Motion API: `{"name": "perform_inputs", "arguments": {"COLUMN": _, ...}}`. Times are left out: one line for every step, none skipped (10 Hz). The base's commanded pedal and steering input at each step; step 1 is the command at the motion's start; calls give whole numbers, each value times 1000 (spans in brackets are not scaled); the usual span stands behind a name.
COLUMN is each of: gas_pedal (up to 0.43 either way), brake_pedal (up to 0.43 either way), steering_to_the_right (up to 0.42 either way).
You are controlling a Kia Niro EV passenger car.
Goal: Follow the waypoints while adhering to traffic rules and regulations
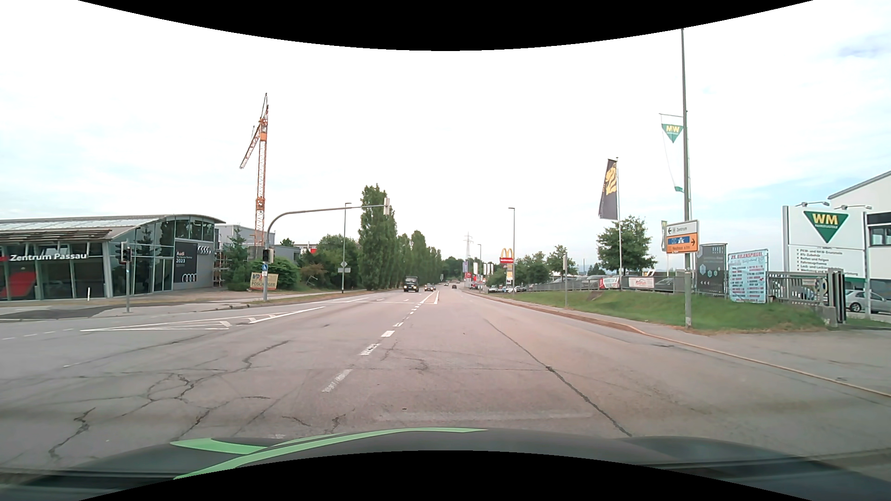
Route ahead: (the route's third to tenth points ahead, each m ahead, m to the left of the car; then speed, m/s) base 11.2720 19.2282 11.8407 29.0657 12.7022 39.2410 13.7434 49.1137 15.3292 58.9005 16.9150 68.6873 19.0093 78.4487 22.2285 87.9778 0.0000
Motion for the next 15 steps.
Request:
{"name": "perform_inputs", "arguments": {"gas_pedal": 0, "brake_pedal": 262, "steering_to_the_right": -9}}
{"name": "perform_inputs", "arguments": {"gas_pedal": 0, "brake_pedal": 262, "steering_to_the_right": -9}}
{"name": "perform_inputs", "arguments": {"gas_pedal": 0, "brake_pedal": 262, "steering_to_the_right": -9}}
{"name": "perform_inputs", "arguments": {"gas_pedal": 0, "brake_pedal": 262, "steering_to_the_right": -9}}
{"name": "perform_inputs", "arguments": {"gas_pedal": 0, "brake_pedal": 262, "steering_to_the_right": -9}}
{"name": "perform_inputs", "arguments": {"gas_pedal": 0, "brake_pedal": 262, "steering_to_the_right": -9}}
{"name": "perform_inputs", "arguments": {"gas_pedal": 0, "brake_pedal": 262, "steering_to_the_right": -9}}
{"name": "perform_inputs", "arguments": {"gas_pedal": 0, "brake_pedal": 262, "steering_to_the_right": -9}}
{"name": "perform_inputs", "arguments": {"gas_pedal": 0, "brake_pedal": 262, "steering_to_the_right": -9}}
{"name": "perform_inputs", "arguments": {"gas_pedal": 0, "brake_pedal": 268, "steering_to_the_right": -9}}
{"name": "perform_inputs", "arguments": {"gas_pedal": 0, "brake_pedal": 262, "steering_to_the_right": -9}}
{"name": "perform_inputs", "arguments": {"gas_pedal": 0, "brake_pedal": 262, "steering_to_the_right": -9}}
{"name": "perform_inputs", "arguments": {"gas_pedal": 0, "brake_pedal": 262, "steering_to_the_right": -9}}
{"name": "perform_inputs", "arguments": {"gas_pedal": 0, "brake_pedal": 262, "steering_to_the_right": -9}}
{"name": "perform_inputs", "arguments": {"gas_pedal": 0, "brake_pedal": 262, "steering_to_the_right": -9}}
